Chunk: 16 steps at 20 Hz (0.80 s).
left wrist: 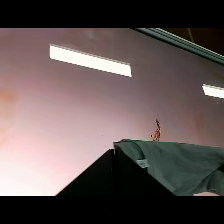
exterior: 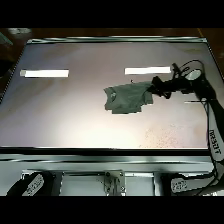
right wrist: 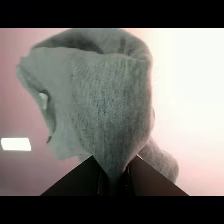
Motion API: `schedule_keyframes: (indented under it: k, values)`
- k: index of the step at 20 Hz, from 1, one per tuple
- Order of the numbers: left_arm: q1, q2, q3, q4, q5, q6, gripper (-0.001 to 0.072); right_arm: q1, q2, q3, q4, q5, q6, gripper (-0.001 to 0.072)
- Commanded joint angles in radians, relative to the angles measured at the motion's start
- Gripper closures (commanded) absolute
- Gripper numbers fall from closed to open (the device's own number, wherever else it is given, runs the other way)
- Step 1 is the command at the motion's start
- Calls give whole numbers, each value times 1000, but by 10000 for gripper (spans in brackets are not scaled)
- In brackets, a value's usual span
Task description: Fold the shirts.
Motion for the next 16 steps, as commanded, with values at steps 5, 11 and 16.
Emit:
schedule_keyframes:
  k: [5,11,16]
  values:
    - [-122,-1,0,-1,36,3,675,-588,166,18,-203,193,-21,650]
    - [-341,-6,0,0,201,3,675,-1012,195,-170,-419,281,48,649]
    - [-439,-49,0,0,267,-12,675,-1133,245,-432,-409,165,-17,649]
